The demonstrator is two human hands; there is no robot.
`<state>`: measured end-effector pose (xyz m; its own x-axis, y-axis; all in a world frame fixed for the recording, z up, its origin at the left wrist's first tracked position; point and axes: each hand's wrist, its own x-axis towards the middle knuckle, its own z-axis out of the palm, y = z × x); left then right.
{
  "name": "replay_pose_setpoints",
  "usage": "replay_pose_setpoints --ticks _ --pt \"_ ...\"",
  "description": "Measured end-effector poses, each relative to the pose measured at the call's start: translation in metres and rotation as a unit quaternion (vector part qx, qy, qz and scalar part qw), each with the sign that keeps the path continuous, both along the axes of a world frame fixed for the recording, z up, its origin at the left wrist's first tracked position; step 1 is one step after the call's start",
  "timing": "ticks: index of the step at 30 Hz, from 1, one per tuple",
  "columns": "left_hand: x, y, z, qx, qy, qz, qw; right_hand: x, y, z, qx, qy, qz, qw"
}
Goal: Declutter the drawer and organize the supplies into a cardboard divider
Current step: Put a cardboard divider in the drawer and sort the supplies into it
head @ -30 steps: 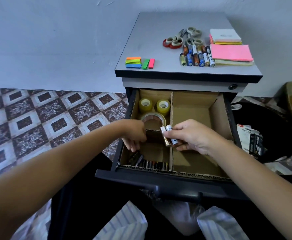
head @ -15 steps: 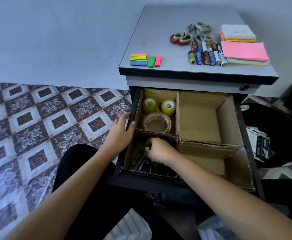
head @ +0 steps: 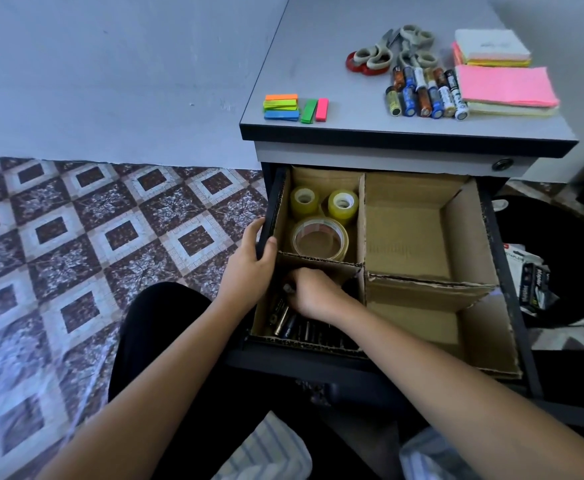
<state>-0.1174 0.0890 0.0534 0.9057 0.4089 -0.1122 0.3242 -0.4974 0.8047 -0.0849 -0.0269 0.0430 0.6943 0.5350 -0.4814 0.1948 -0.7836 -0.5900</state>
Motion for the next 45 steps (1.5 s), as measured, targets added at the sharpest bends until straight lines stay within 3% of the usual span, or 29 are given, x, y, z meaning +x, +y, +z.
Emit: replay_pose_setpoints --ticks 11,22,35,45 --pt "0.001 0.000 -0.001 -0.017 -0.005 0.017 1.000 0.005 0.000 0.005 0.008 0.050 0.096 0.994" --pt "-0.001 0.000 -0.002 -0.016 -0.011 0.009 1.000 0.000 0.009 0.008 0.013 0.045 -0.120 0.992" --pt "-0.001 0.000 0.000 -0.023 -0.006 0.012 1.000 -0.004 0.014 -0.002 0.067 0.062 -0.239 0.967" --pt "0.000 0.000 -0.002 -0.019 -0.012 0.014 1.000 -0.008 0.022 -0.013 0.051 0.053 -0.235 0.969"
